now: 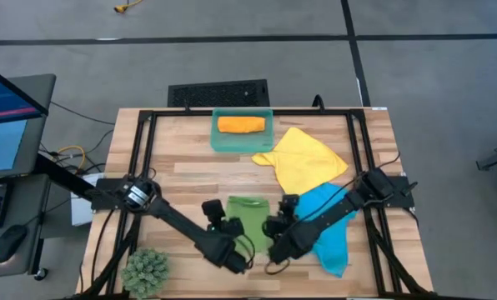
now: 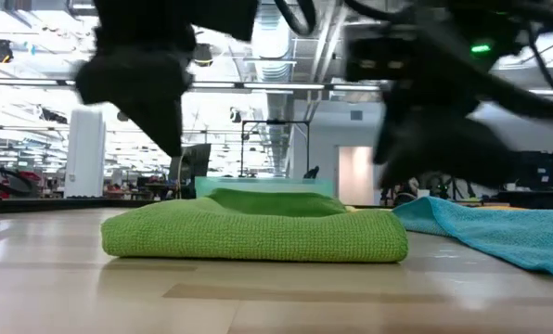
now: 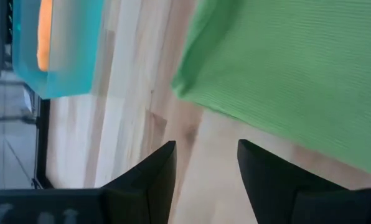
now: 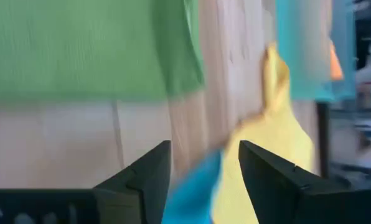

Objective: Roll microfiber towels into tight, uniform cylinder then place into a basket
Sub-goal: Fold the green towel

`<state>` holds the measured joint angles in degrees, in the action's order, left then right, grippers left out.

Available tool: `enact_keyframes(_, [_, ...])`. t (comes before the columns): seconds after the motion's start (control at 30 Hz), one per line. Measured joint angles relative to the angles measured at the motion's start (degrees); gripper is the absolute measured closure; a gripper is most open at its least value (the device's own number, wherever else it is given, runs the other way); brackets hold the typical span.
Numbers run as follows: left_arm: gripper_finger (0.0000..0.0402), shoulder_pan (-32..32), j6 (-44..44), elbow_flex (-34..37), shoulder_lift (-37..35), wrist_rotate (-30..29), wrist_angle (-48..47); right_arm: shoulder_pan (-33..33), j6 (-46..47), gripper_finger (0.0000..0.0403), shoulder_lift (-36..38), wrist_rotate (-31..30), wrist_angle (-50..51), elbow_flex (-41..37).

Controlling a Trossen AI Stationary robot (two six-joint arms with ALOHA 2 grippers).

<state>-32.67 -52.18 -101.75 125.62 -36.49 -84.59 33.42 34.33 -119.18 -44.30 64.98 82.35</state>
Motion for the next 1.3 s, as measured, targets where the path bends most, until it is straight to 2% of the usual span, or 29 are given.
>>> enact_keyframes(0.1, [0.0236,-3.50,0.88,0.00,0.00,-1.30,2.18,4.46,3.46,0.0217,0.05,-1.06,5.10,0.00])
enact_keyframes(0.23, [0.0236,-8.37,1.49,0.00,0.00,-1.35,8.84,11.04,4.67,0.0242,0.05,-0.97,5.58,0.00])
enact_keyframes(0.4, [0.0236,-13.24,3.57,0.00,0.00,-1.47,16.01,17.49,4.11,0.0262,-0.01,-0.80,-0.43,-0.02])
enact_keyframes(0.53, [0.0236,-15.13,6.27,0.00,0.06,-4.29,21.48,19.59,0.45,0.0269,-0.07,-1.98,-9.19,-0.02])
enact_keyframes(0.8, [0.0236,-14.24,13.92,2.54,1.67,-6.86,26.89,15.94,-11.54,0.0256,-0.08,-1.74,-22.81,-0.02])
enact_keyframes(1.03, [0.0236,-14.00,10.95,8.00,1.73,-7.45,26.66,11.12,-19.02,0.0204,-0.12,3.95,-27.75,-0.09])
enact_keyframes(1.13, [0.0236,-13.62,10.35,10.67,1.73,-7.49,29.46,9.26,-21.13,0.0181,-0.12,6.98,-29.79,-0.09])
enact_keyframes(1.3, [0.0236,-12.75,11.34,13.74,1.73,-7.76,31.98,6.36,-22.41,0.0165,-0.12,10.91,-32.25,-0.09])
